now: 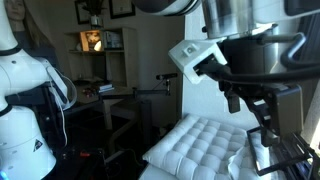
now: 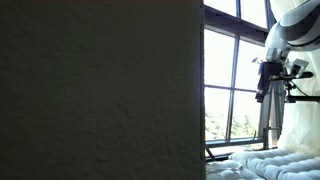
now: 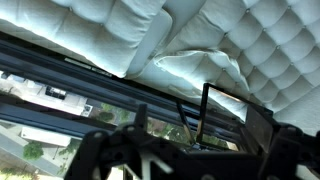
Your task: Open the slot in the window screen
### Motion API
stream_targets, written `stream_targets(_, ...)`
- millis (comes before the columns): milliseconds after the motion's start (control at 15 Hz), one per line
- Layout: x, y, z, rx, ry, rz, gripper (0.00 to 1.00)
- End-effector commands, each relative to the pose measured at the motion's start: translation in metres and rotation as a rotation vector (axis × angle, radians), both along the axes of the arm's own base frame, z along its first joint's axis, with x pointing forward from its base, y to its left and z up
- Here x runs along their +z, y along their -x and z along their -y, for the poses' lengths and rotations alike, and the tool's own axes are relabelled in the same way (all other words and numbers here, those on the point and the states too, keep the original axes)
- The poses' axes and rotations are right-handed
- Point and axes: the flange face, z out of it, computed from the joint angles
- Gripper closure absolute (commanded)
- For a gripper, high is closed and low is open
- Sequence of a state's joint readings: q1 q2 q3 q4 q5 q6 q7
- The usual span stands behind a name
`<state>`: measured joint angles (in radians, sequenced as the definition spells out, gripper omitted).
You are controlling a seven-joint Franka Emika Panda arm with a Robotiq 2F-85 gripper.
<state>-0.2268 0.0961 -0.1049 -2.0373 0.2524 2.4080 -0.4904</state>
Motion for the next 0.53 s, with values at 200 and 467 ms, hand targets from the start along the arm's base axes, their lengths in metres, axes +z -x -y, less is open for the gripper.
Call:
stream_targets(200, 0.007, -0.004, -0.027, 0.089, 0.074, 0.016, 0.0)
stream_targets(467, 0.009, -0.007, -0.045, 0.145, 0.124, 0.021, 0.0)
